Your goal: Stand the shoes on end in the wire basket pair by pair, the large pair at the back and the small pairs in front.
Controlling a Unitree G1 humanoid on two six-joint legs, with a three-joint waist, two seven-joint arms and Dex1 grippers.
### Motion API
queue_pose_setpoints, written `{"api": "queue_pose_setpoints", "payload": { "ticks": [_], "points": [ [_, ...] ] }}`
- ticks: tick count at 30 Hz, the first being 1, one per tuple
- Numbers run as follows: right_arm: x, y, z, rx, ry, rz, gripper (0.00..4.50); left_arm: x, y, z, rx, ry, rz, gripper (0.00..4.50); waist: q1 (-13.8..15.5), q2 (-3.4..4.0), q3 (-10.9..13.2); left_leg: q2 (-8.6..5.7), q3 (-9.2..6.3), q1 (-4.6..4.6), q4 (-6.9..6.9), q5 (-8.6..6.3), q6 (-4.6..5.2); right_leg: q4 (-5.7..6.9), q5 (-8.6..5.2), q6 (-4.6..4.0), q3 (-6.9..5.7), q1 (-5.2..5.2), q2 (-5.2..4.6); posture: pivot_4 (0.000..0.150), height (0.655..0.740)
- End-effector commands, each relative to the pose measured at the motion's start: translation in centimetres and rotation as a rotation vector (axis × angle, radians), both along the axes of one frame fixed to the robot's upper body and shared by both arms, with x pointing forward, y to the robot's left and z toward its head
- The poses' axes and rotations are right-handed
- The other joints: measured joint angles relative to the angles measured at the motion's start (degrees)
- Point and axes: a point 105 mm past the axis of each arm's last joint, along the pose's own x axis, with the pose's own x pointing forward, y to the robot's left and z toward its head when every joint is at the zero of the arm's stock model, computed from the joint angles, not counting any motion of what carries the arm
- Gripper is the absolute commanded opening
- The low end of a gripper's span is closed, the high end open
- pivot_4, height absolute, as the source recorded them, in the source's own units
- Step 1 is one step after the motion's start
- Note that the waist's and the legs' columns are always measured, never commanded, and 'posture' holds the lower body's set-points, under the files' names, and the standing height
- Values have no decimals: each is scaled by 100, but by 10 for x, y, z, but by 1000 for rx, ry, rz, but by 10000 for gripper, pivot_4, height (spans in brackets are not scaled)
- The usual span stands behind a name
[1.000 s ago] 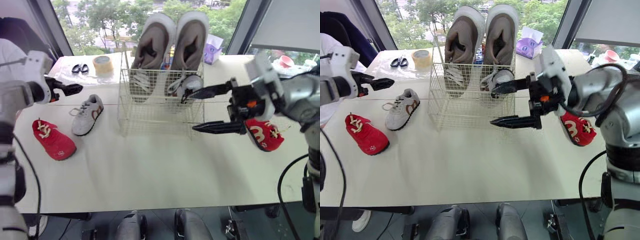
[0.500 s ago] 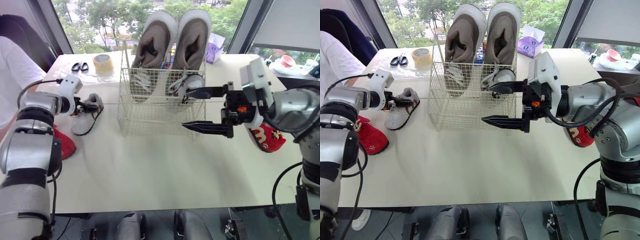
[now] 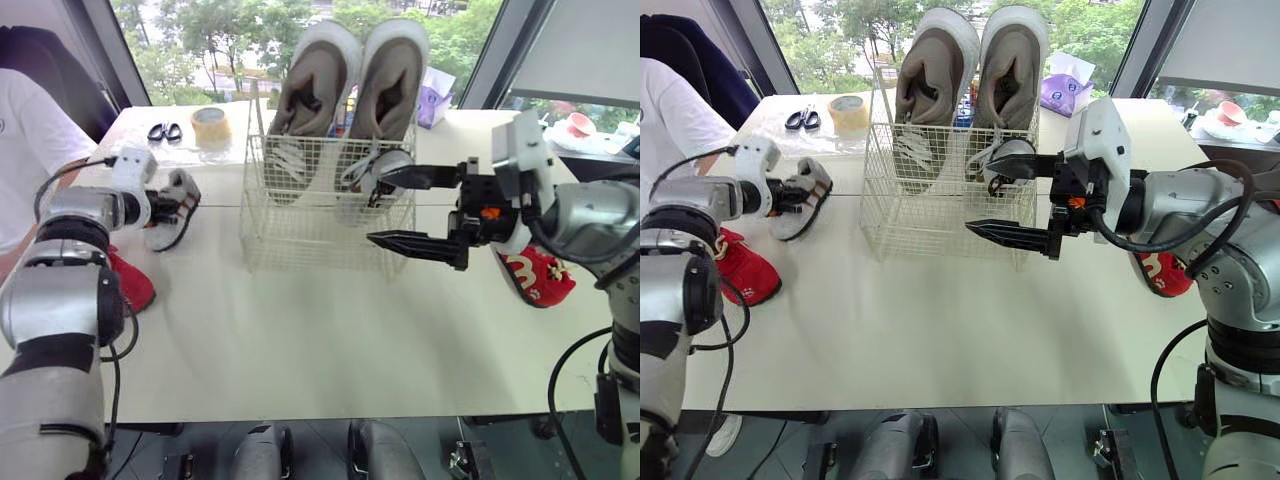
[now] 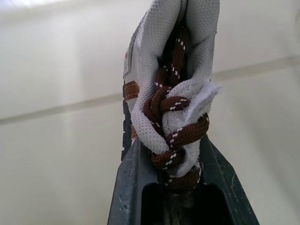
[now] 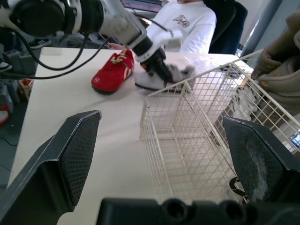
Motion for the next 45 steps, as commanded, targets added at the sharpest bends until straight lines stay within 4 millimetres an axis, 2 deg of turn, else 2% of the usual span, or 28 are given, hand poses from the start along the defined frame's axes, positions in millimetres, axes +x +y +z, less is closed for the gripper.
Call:
{"api": "queue_pose_setpoints", "payload": {
  "ticks": [1,3,4,5,7,9,11,14,17,21,24,29,35,38,42,45],
  "points": [
    [-1,-7,10,18,-48,-32,45000,-1,2,103,-95,-357,8,468,-3,-3,0,0,0,0,0,0,0,0,0,0,0,0,0,1500,7400],
    [1,-10,12,35,-42,-51,45000,-9,-5,156,-148,-607,-10,468,3,-3,0,1,0,-2,0,0,1,-2,0,1,0,0,-2,1500,7400],
    [2,-13,14,47,-36,-63,45000,-19,-16,181,-173,-742,-31,468,9,-4,0,1,-1,-2,0,0,0,-2,0,1,0,0,-6,1500,7400],
    [3,-15,15,59,-30,-73,45000,-29,-25,195,-208,-829,-48,468,10,-3,0,1,-3,-2,0,1,-2,-2,0,2,-1,1,-9,1500,7400],
    [6,-18,19,89,-12,-90,45000,-64,-62,216,-302,-1019,-143,468,11,-2,-2,-4,-8,-1,1,14,-24,-1,3,6,-1,11,-20,1500,7400],
    [6,-19,23,116,12,-89,45000,-97,-93,220,-335,-1164,-220,468,8,-2,-2,-10,-9,5,4,15,-27,-3,12,21,7,30,-27,1500,7400],
    [7,-19,24,143,55,-76,45000,-108,-119,208,-358,-1200,-214,468,7,-2,-2,-15,-5,16,10,15,-25,-7,17,30,12,44,-28,1500,7400],
    [15,-20,22,171,97,-86,45000,-112,-157,184,-253,-1245,-260,468,5,-1,-3,-11,-7,31,30,12,-21,-9,18,31,11,61,-19,1500,7400],
    [25,-23,17,154,114,-108,45000,-109,-177,167,-198,-1314,-267,468,6,-1,-3,-4,-9,48,43,-5,9,-7,21,23,10,83,3,1500,7400],
    [28,-30,14,119,121,-134,45000,-118,-207,134,-15,-1416,-305,468,9,6,-7,3,-16,48,57,-8,13,-9,27,12,11,85,14,1500,7400],
    [26,-32,16,120,119,-143,45000,-118,-213,112,35,-1446,-268,468,12,7,-8,7,-15,43,59,-12,21,-9,28,12,11,85,10,1500,7400],
    [24,-34,17,110,118,-160,45000,-96,-227,72,-17,-1358,-257,468,30,8,-8,8,-22,37,72,-16,29,-9,28,12,7,86,3,1500,7400],
    [23,-34,18,111,120,-167,45000,-84,-232,50,57,-1370,-237,468,16,10,-10,6,-21,34,73,-23,40,-9,29,14,-1,84,-8,1500,7400],
    [23,-32,17,106,128,-166,45000,-83,-242,52,157,-1446,-287,468,23,10,-10,5,-21,35,74,-24,41,-8,29,14,-5,85,-13,1500,7400],
    [23,-33,18,100,132,-168,45000,-79,-248,54,183,-1484,-306,468,22,11,-10,2,-21,33,76,-25,42,-10,30,14,-9,86,-19,1500,7400],
    [23,-32,18,94,133,-168,45000,-65,-246,40,166,-1403,-287,468,15,11,-10,2,-21,32,75,-28,48,-11,30,14,-10,85,-21,1500,7400]
  ]
}}
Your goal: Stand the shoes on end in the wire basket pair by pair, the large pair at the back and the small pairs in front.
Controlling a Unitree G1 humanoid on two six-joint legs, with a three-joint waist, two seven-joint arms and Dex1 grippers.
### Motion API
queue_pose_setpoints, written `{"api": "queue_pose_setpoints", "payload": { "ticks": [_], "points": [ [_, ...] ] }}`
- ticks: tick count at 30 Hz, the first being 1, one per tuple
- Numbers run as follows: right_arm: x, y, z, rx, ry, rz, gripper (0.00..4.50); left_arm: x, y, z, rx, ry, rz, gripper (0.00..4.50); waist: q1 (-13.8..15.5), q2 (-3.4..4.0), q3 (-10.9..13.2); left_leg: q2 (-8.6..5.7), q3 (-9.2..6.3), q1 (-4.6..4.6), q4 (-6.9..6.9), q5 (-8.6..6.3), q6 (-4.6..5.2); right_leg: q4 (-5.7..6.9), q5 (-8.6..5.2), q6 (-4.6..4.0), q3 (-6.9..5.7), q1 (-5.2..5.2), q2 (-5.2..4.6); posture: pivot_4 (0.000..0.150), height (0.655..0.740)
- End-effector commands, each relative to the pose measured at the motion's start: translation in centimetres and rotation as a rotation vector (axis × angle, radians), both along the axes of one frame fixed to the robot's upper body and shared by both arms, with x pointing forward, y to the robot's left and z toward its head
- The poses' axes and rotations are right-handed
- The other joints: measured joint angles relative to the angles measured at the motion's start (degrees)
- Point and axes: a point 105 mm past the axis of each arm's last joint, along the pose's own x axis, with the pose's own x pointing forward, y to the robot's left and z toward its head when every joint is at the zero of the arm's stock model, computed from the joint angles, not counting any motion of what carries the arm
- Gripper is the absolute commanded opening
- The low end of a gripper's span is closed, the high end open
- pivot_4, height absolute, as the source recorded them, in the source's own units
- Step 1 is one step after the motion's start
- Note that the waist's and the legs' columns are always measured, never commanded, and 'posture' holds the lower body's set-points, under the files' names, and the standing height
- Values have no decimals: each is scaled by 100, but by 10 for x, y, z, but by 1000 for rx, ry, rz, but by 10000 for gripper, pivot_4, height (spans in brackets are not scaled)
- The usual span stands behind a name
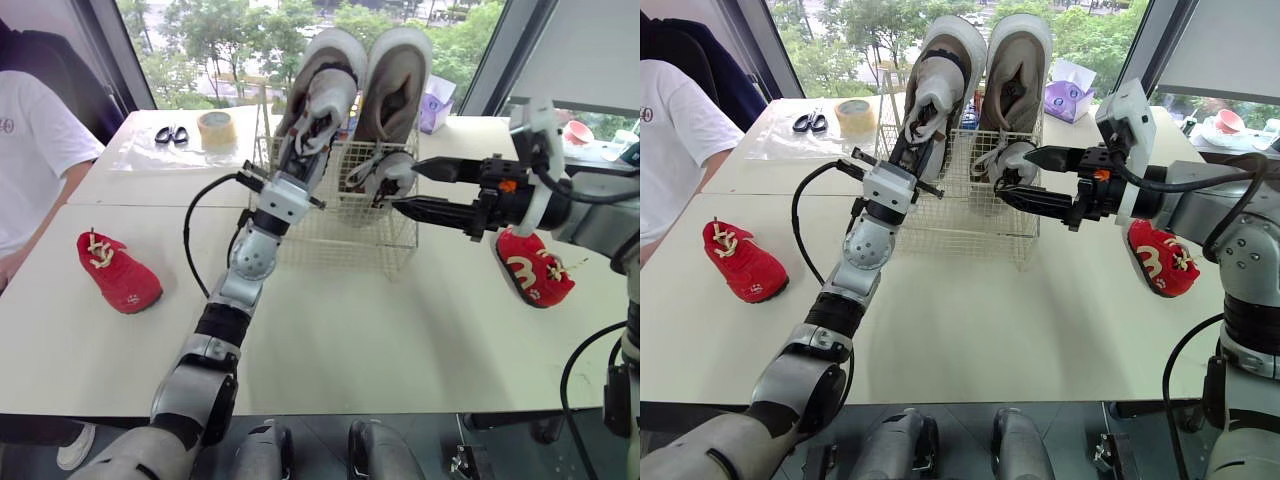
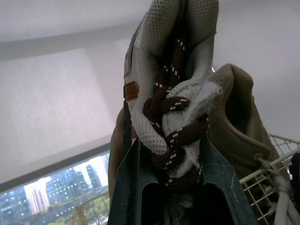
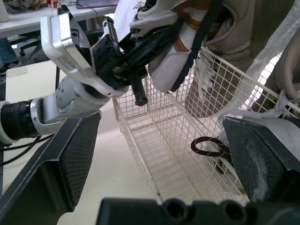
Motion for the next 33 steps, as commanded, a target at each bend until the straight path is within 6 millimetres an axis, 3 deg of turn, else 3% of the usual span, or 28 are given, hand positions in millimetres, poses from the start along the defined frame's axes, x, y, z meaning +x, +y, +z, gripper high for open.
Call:
{"api": "queue_pose_setpoints", "payload": {
  "ticks": [1,8,13,20,23,33],
  "points": [
    [-7,1,16,-7,-66,9,45000,11,-3,-12,-21,66,-10,468,-4,1,-1,0,0,0,0,0,1,0,0,0,0,0,0,1500,7400],
    [-8,0,15,-15,-65,3,45000,26,-1,-41,-39,224,-19,468,1,18,-16,0,-1,3,0,-1,1,1,0,0,-2,3,-1,1500,7400],
    [-7,-2,15,-13,-73,-12,45000,24,1,-44,-114,305,-83,468,-3,32,-30,-1,-2,9,2,-1,1,1,0,0,-2,9,-4,1500,7400],
    [-3,-3,11,-2,-75,-23,45000,2,9,-42,-118,353,-164,34277,-24,36,-32,1,-4,7,-1,-1,0,2,0,-1,-2,5,0,1500,7400],
    [-1,-3,10,0,-78,-26,45000,-8,17,-30,-107,348,-167,44239,-54,36,-32,1,-4,5,-4,-2,2,0,-1,0,-2,3,2,1500,7400],
    [10,-10,8,5,-95,-54,45000,-50,37,4,26,400,-221,44239,-14,38,-31,-1,-6,0,-1,-2,2,-3,-2,-2,-1,2,1,1500,7400]
  ]
}}
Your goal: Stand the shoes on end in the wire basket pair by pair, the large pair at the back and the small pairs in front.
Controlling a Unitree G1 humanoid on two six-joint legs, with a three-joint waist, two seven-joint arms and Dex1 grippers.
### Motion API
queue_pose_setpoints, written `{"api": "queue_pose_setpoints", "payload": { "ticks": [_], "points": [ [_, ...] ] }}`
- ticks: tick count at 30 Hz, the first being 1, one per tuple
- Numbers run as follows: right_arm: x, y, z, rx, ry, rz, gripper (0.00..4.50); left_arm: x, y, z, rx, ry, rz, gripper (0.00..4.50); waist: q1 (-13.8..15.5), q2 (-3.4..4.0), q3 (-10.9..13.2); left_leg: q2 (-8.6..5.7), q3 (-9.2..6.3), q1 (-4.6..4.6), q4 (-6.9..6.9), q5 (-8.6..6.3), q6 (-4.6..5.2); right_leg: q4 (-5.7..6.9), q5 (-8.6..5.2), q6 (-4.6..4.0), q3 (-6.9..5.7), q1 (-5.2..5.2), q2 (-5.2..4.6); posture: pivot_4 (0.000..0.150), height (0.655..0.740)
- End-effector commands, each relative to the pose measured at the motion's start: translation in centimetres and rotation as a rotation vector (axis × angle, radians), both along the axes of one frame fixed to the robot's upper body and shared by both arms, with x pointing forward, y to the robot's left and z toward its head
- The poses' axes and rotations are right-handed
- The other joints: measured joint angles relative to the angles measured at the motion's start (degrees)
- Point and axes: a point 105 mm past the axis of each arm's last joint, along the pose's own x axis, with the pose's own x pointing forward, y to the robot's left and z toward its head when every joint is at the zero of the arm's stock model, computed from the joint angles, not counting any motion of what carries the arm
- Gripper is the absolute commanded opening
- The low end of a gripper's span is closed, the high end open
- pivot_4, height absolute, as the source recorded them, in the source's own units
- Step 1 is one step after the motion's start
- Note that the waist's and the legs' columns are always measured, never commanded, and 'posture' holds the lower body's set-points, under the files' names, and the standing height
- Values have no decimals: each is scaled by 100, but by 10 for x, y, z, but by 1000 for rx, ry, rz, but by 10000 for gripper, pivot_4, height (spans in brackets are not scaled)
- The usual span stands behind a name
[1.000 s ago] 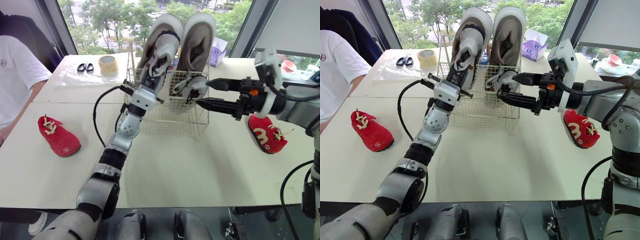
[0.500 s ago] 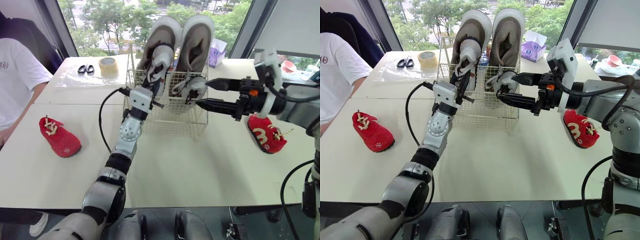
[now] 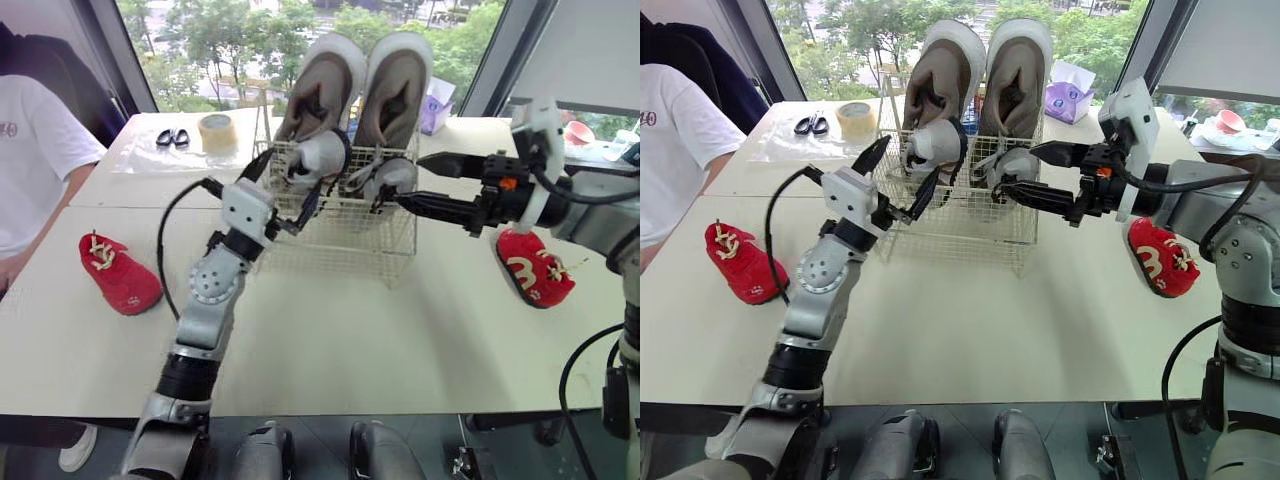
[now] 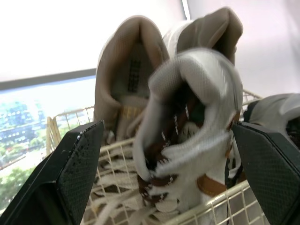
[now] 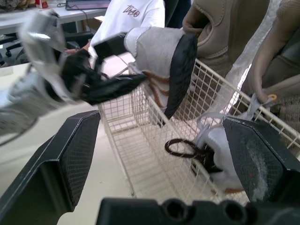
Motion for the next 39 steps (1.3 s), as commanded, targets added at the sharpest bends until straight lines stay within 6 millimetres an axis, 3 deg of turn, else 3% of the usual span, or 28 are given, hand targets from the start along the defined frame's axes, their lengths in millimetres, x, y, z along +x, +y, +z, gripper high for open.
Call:
{"api": "queue_pose_setpoints", "payload": {
  "ticks": [1,4,6,12,14,17,21,23,25,30,35,39],
  "points": [
    [1,-4,8,5,-51,-11,45000,-19,3,21,10,14,-80,44239,-1,0,0,0,0,0,0,0,0,0,0,0,0,0,0,1500,7400],
    [3,-2,6,7,-50,-9,45000,-24,3,17,60,72,-118,44239,-2,2,1,0,0,1,0,0,0,0,0,0,0,0,2,1500,7400],
    [2,-3,5,14,-49,-14,45000,-27,13,20,3,166,-154,44239,-7,2,1,1,0,1,0,0,-1,1,0,0,0,0,4,1500,7400],
    [-1,-28,10,53,-52,-101,45000,-46,46,50,-123,346,-317,44239,2,3,5,1,-11,-2,0,3,-5,3,-2,4,0,-1,7,1500,7400],
    [-2,-36,7,42,-38,-131,45000,-50,54,45,-83,424,-340,44239,-5,3,5,0,-11,-1,0,3,-6,2,-3,5,0,2,7,1500,7400],
    [-6,-60,-12,-33,30,-219,45000,-47,77,18,84,544,-176,44239,-5,4,4,-1,-7,3,-3,3,-6,0,-6,7,1,3,10,1500,7400],
    [-6,-102,-30,7,55,-421,45000,-53,93,10,22,615,-155,44239,14,3,5,-2,-7,2,-3,4,-9,-4,-19,-9,2,5,9,1500,7400],
    [0,-124,-33,79,-22,-599,45000,-63,89,2,-5,686,-257,44239,0,0,2,-1,-6,1,-1,5,-12,-8,-20,-11,5,5,9,1500,7400],
    [-9,-143,-46,190,-70,-812,45000,-83,75,-11,-26,774,-437,44239,-2,-1,-2,0,-3,3,-4,5,-14,-8,-20,-11,7,3,9,1500,7400],
    [-40,-154,-94,236,-67,-1123,45000,-103,39,-41,-9,877,-572,44239,18,16,0,2,-15,0,-19,27,-55,4,-23,-5,6,-5,15,1500,7400],
    [-62,-170,-131,97,-52,-1230,45000,-111,19,-66,30,945,-627,44239,-12,42,-12,-3,-3,22,-21,17,-38,-5,-25,-15,23,8,18,1500,7400],
    [-62,-160,-140,88,-57,-1195,45000,-110,17,-71,94,961,-658,44239,-31,54,-18,5,-4,27,-23,16,-38,-4,-35,-32,24,5,28,1500,7400]
  ]
}}
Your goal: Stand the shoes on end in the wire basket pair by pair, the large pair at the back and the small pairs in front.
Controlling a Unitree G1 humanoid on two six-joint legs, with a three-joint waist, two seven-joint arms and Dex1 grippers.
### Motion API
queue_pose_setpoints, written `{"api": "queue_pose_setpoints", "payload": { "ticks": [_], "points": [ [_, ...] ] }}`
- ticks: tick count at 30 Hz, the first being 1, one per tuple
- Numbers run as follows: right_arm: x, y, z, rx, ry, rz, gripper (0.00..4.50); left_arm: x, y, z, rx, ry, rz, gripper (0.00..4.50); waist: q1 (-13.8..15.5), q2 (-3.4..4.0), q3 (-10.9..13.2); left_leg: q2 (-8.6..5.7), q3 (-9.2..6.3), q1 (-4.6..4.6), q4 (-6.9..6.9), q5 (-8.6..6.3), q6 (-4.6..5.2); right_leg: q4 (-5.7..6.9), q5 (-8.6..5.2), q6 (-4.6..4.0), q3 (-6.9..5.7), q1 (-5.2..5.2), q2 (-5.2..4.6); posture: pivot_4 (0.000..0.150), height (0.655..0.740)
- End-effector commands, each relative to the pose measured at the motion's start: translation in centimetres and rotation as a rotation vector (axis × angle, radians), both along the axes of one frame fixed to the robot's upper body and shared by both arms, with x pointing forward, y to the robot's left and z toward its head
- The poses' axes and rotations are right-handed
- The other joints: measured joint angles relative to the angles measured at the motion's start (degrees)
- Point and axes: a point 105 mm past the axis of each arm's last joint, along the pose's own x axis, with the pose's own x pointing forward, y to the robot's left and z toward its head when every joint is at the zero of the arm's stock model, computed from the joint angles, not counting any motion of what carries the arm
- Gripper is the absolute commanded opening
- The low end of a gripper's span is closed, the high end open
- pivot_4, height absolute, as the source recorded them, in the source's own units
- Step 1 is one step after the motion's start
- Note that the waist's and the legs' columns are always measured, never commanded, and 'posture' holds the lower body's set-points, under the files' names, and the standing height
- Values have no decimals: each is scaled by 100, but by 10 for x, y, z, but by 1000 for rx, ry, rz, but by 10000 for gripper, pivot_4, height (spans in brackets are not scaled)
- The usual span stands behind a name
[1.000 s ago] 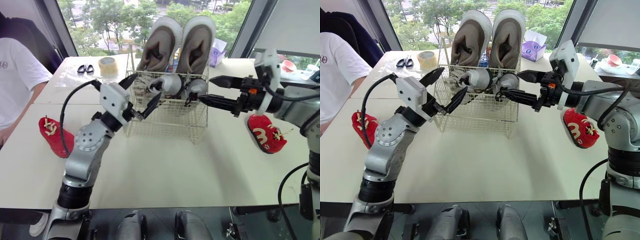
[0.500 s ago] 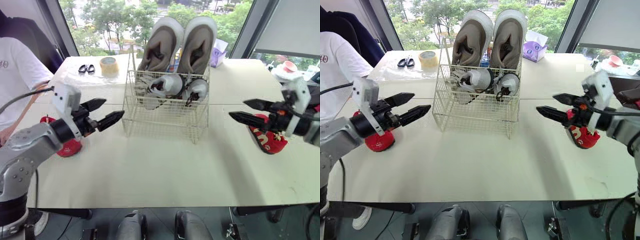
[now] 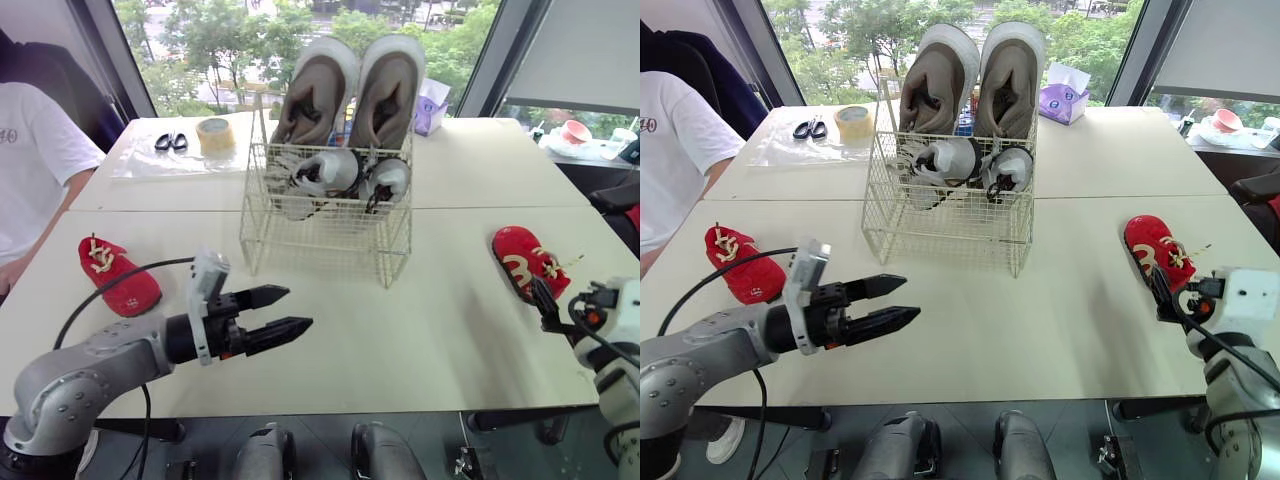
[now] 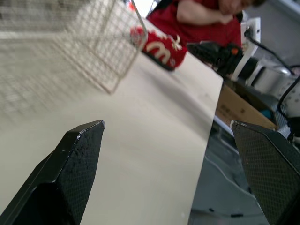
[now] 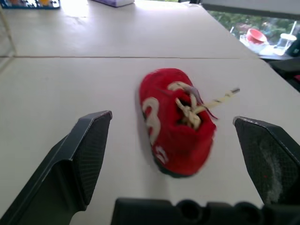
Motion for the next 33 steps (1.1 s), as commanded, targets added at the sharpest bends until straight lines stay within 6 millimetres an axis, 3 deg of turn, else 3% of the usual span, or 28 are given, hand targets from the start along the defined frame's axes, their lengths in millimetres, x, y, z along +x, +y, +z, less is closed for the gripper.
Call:
{"api": "queue_pose_setpoints", "payload": {
  "ticks": [1,12,20,26,29,32,33],
  "points": [
    [3,10,6,-39,-57,29,45000,2,-2,6,29,-57,-51,44239,-21,11,-6,1,0,0,-3,0,0,0,-1,-3,1,-2,1,1500,7400],
    [25,-5,-24,22,-73,-84,45000,7,-1,14,70,-78,-120,44239,-29,27,-14,-2,0,3,-18,1,0,-1,-8,-14,4,-5,1,1500,7400],
    [61,-28,-40,16,-52,-90,45000,3,3,13,98,-79,-90,44239,-95,28,-13,-3,1,4,-19,2,1,0,-8,-13,7,-5,2,1500,7400],
    [88,-29,-59,58,-13,-16,45000,-1,5,11,116,-70,-68,44239,-144,27,-13,-4,1,10,-24,3,1,0,-8,-12,10,-1,6,1500,7400],
    [96,-30,-64,52,-9,-9,35760,-2,8,11,141,-72,-44,45000,-149,24,-13,-4,4,20,-26,3,1,0,-8,-11,13,5,6,1500,7400],
    [100,-29,-63,52,-25,-2,22296,1,14,14,166,-90,4,45000,-150,23,-14,-3,6,33,-28,3,1,0,-8,-11,15,16,6,1500,7400],
    [101,-30,-62,52,-33,-4,20868,5,18,17,181,-103,43,45000,-150,21,-14,-4,8,40,-29,3,1,0,-9,-11,17,21,6,1500,7400]
  ]
}}
